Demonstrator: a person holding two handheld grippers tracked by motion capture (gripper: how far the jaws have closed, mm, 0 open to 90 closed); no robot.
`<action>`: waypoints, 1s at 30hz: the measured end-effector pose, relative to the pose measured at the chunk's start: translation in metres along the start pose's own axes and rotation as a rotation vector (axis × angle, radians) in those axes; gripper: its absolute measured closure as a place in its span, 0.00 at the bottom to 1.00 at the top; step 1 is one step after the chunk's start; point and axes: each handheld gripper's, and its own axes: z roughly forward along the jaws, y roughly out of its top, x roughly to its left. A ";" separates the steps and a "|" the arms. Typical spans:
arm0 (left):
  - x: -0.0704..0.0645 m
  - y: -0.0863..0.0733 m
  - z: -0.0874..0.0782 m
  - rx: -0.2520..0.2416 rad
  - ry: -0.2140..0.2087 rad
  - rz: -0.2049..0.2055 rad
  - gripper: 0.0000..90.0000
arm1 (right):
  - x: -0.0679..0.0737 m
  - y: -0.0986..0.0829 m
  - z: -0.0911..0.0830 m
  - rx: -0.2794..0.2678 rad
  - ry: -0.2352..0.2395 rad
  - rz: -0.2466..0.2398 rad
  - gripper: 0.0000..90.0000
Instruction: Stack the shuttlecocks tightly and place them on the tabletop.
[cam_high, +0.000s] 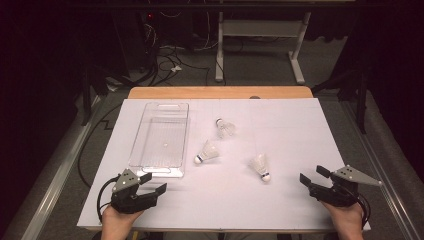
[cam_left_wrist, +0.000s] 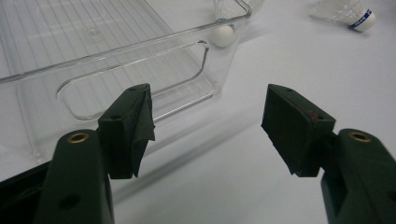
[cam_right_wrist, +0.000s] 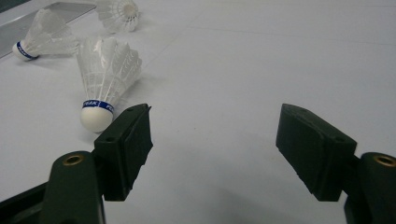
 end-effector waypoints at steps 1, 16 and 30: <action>-0.001 0.000 0.001 0.001 -0.002 0.003 0.38 | 0.000 0.000 0.000 0.000 0.000 0.000 0.30; -0.014 0.007 0.012 0.017 -0.038 0.039 0.39 | 0.000 0.000 0.000 0.000 0.003 0.001 0.30; -0.025 0.012 0.023 0.031 -0.045 0.054 0.40 | 0.000 0.000 0.000 -0.001 0.007 -0.003 0.30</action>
